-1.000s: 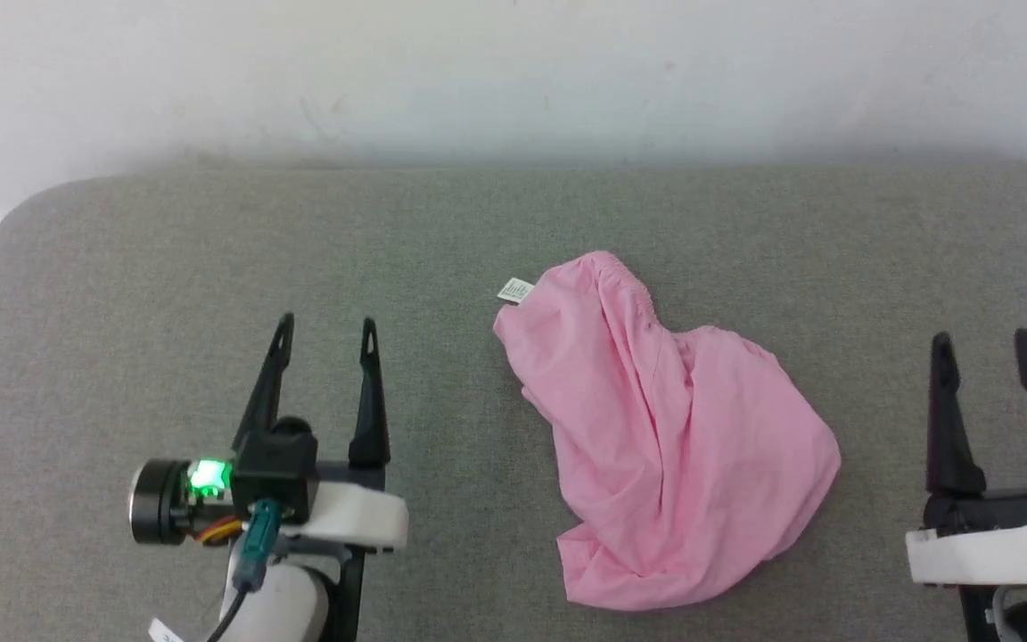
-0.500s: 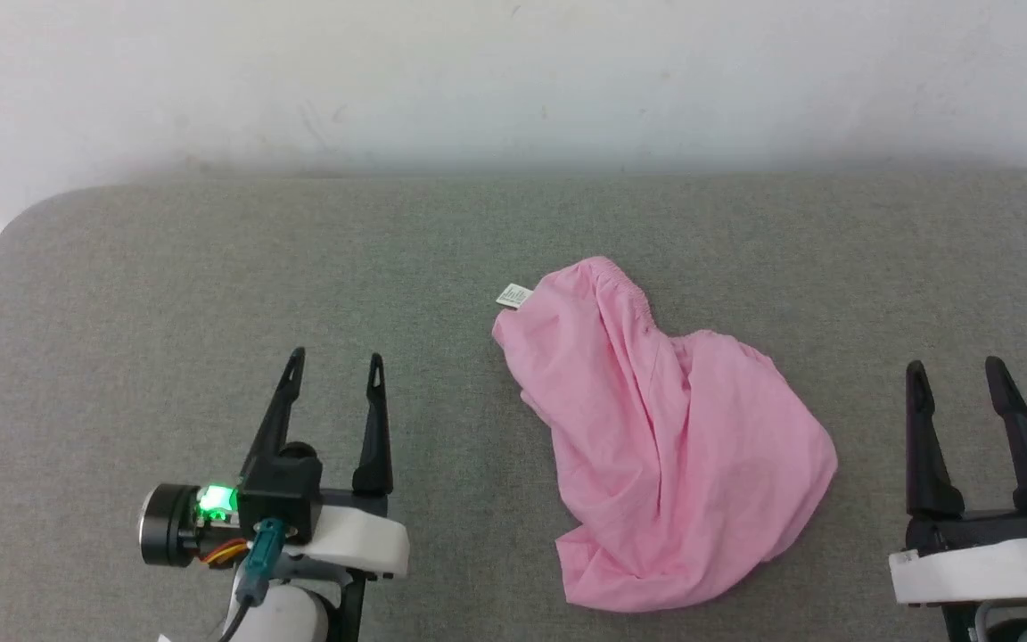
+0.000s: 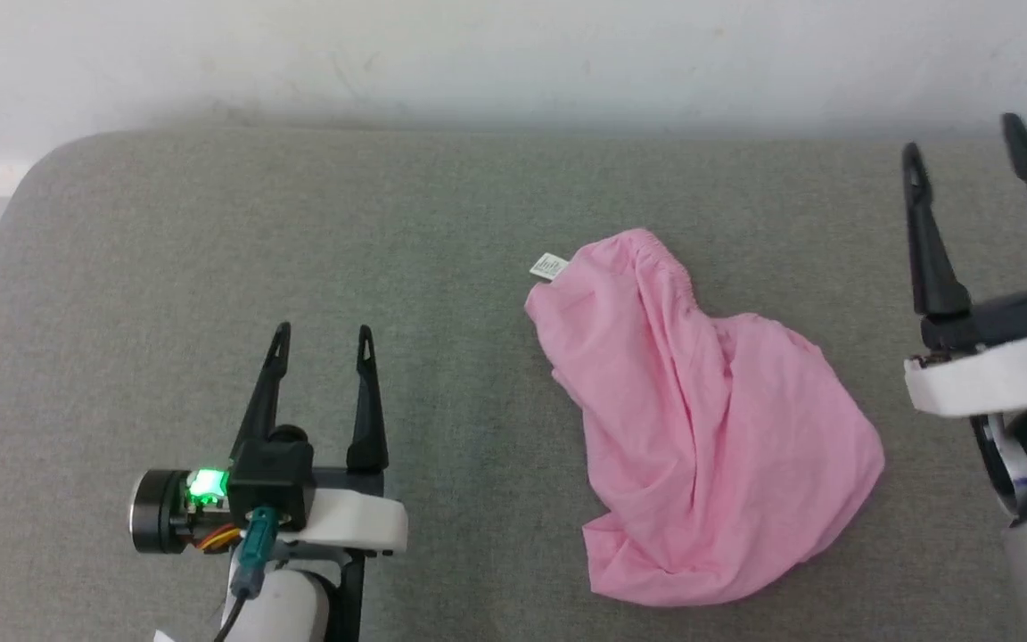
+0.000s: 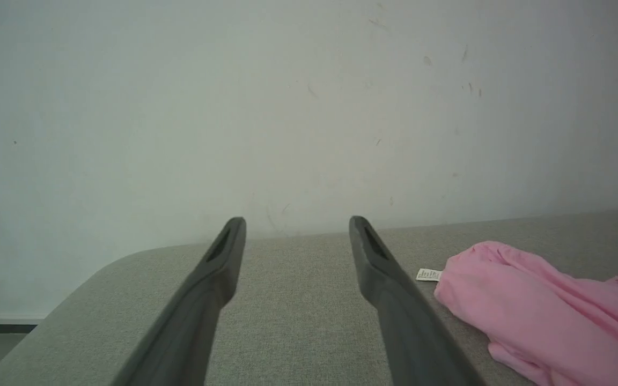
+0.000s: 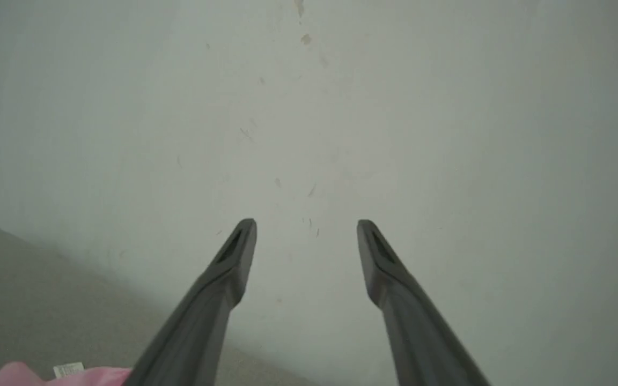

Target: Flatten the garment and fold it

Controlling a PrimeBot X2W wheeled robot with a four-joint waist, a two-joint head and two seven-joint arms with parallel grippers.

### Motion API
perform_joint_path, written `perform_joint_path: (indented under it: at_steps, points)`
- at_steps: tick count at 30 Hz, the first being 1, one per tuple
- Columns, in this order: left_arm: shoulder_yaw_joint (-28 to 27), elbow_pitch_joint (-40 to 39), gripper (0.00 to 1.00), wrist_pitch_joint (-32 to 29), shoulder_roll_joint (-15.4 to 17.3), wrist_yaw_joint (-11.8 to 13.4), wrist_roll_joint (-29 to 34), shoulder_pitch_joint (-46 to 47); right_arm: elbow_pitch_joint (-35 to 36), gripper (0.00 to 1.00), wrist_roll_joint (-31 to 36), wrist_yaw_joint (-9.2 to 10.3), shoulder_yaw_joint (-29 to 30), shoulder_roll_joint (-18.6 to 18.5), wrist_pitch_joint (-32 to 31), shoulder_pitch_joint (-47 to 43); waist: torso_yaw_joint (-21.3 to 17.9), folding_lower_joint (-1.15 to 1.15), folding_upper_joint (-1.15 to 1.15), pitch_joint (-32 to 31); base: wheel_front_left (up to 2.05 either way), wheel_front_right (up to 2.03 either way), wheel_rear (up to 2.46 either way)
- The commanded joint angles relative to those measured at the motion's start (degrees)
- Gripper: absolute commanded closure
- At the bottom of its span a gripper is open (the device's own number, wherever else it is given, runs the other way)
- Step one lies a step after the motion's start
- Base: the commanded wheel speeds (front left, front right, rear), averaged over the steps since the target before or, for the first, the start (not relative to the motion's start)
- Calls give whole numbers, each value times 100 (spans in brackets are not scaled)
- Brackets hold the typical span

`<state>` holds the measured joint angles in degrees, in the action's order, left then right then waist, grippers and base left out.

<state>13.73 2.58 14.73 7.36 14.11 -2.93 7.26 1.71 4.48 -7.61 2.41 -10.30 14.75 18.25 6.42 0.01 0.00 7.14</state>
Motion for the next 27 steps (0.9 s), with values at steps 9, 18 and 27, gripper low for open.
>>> perform_joint_path:
  at_steps: [9, 18, 27]
  points:
    - [-155, -89, 0, 27, -146, -2, 105, 103, -1658, 0, -1934, 12, -3086, -2349, -2047, 1486, 260, -1, 0, 398, 0, 0, 0]
    - [-119, -137, 0, 27, -319, -43, 74, 334, -1656, 0, -4218, 12, -5543, -3518, -4387, 2956, 571, -1, 0, 909, 0, 0, 0]
    - [-12, -108, 0, 27, -414, -56, 25, 523, -2581, 0, -5261, 12, -6846, -3320, -4747, 3388, 834, -1, 0, 1244, 0, 0, 0]
